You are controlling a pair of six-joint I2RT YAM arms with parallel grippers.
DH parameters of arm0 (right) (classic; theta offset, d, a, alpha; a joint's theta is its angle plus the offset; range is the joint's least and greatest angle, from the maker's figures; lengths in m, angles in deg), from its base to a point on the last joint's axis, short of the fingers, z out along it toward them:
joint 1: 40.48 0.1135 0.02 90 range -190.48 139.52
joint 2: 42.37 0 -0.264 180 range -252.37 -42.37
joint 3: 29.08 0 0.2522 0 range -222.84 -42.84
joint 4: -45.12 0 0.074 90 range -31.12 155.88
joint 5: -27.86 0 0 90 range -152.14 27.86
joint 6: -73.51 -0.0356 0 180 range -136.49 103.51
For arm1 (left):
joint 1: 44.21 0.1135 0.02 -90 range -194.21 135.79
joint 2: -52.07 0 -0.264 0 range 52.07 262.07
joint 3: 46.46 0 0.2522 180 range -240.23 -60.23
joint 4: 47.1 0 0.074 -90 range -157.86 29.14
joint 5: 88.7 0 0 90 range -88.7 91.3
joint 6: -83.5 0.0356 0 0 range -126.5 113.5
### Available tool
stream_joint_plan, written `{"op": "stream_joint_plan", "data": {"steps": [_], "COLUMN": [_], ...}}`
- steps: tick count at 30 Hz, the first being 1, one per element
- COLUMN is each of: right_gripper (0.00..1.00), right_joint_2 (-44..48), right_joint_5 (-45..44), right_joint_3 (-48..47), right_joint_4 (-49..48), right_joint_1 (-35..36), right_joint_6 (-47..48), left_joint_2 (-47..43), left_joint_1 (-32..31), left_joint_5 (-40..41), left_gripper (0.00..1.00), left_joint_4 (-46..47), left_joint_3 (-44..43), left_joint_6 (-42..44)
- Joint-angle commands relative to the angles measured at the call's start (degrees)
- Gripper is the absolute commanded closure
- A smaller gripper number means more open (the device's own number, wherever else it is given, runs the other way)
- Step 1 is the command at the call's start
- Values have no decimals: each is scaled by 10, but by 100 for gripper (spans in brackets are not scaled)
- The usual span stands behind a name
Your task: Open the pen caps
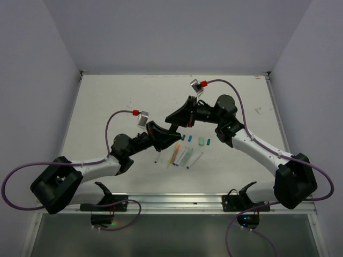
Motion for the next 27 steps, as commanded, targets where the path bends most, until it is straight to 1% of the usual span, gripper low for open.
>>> {"op": "stream_joint_plan", "data": {"steps": [1, 4, 7, 11, 13, 14, 15, 17, 18, 19, 21, 24, 27], "right_gripper": [100, 100, 100, 100, 100, 100, 100, 100, 100, 100, 100, 100, 100], "right_joint_2": [61, 58, 58, 57, 50, 46, 46, 49, 52, 55, 64, 71, 75], "right_joint_5": [-101, -101, -107, -98, -66, -45, -36, -13, -5, -1, 8, 13, 8], "right_joint_3": [-98, -123, -136, -140, -135, -129, -109, -90, -67, -55, -20, 8, 24], "right_joint_4": [-100, -102, -102, -99, -84, -80, -77, -55, -43, -29, -19, -7, 4], "right_joint_1": [-78, -90, -99, -109, -110, -110, -109, -108, -108, -107, -98, -89, -69], "right_joint_6": [21, 17, 13, 1, -4, -14, -17, -18, -16, -15, -7, 2, 13], "left_joint_2": [32, 63, 91, 70, 38, 26, 14, -24, -35, -54, -78, -94, -95], "left_joint_1": [-28, -44, -50, -50, -47, -44, -41, -23, -17, -6, 8, 17, 30], "left_joint_5": [-63, -65, -71, -54, -29, -29, -28, -23, -21, -21, -21, -19, -16], "left_gripper": [100, 100, 100, 100, 100, 99, 80, 60, 42, 36, 26, 21, 21], "left_joint_4": [-64, -41, 2, -13, -45, -56, -65, -90, -102, -134, -183, -223, -256], "left_joint_3": [44, 47, 51, 57, 61, 60, 59, 58, 50, 44, 17, -23, -60], "left_joint_6": [9, 4, -11, -8, 4, 14, 17, 27, 32, 38, 58, 79, 86]}}
